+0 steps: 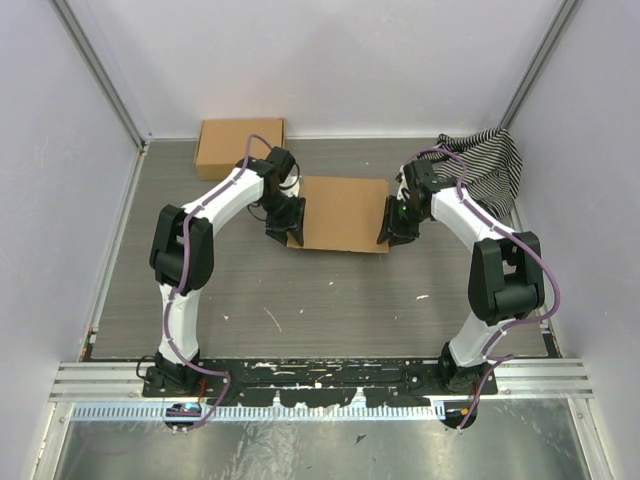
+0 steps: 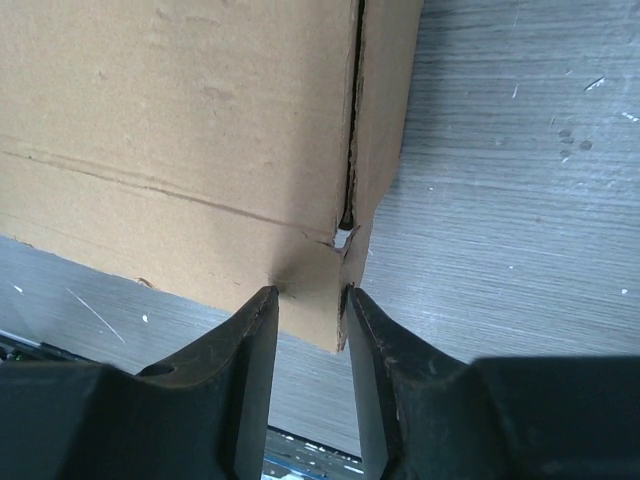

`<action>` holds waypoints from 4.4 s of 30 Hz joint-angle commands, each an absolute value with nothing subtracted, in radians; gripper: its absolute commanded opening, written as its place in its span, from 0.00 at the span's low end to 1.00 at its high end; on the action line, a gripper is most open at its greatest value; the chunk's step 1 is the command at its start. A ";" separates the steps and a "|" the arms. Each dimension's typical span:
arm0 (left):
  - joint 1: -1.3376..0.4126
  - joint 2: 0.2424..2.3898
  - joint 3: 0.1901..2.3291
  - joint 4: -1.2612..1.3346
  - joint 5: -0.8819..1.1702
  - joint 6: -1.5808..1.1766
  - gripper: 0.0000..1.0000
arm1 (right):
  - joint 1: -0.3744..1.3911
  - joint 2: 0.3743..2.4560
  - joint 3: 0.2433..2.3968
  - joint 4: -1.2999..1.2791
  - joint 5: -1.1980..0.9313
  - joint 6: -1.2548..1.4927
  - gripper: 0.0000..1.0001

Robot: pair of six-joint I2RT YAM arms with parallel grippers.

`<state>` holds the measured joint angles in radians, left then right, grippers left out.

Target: Fold the paper box

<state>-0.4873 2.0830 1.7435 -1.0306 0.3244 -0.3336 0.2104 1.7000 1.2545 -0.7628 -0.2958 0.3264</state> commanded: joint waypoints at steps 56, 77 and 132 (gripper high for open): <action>-0.595 2.318 2.080 -0.599 0.237 -0.554 0.48 | 0.366 1.559 0.978 -0.379 0.058 0.472 0.01; -0.600 2.336 1.984 -0.615 0.344 -0.512 0.39 | 0.484 1.713 1.052 0.007 0.089 0.564 0.01; -0.390 1.788 1.432 -0.741 0.057 -0.426 0.51 | 0.283 1.698 1.310 -0.494 0.273 0.432 0.01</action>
